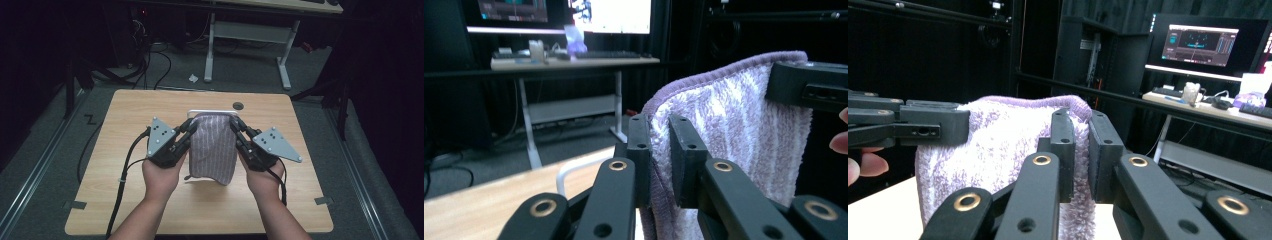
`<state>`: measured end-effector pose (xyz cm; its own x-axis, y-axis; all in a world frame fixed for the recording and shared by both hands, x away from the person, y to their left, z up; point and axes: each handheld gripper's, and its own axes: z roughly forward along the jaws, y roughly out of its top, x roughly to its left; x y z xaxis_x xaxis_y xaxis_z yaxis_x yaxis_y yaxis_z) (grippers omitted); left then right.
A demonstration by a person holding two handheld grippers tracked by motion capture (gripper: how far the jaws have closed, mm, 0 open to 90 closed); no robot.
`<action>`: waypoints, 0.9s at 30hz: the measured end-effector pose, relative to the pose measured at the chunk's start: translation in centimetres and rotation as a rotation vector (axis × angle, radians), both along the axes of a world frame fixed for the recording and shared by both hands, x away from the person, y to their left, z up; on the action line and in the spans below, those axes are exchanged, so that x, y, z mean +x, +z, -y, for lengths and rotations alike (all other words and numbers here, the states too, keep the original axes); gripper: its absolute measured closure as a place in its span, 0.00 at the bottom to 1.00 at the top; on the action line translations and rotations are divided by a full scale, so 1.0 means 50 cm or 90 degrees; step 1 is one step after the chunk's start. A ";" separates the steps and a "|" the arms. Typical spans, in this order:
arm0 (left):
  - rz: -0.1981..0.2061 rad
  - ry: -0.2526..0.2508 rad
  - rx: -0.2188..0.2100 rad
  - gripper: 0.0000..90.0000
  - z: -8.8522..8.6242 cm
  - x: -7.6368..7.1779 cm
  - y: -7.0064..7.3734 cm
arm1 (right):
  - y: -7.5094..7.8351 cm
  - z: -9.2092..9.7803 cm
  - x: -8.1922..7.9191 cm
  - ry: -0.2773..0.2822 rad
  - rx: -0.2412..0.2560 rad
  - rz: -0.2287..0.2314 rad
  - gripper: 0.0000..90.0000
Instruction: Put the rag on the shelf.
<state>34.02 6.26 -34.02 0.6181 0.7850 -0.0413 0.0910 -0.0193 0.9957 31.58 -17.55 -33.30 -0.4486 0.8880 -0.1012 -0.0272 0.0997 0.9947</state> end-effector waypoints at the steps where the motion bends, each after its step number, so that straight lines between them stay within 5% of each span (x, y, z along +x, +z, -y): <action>1: 0.008 -0.001 0.006 0.90 0.001 0.006 0.007 | 0.003 0.000 0.005 -0.004 -0.003 0.006 0.93; 16: 0.046 -0.002 0.036 0.90 0.027 0.073 0.043 | 0.040 0.023 0.069 -0.037 0.011 0.008 0.93; 27: 0.018 0.015 0.043 0.90 0.029 0.139 0.043 | 0.043 0.021 0.131 -0.043 0.010 -0.010 0.93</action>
<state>40.98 4.84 -31.85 0.6000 0.7994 0.0297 0.0636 -0.0846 0.9944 38.15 -18.58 -31.17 -0.3897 0.9174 -0.0803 -0.0052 0.0850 0.9964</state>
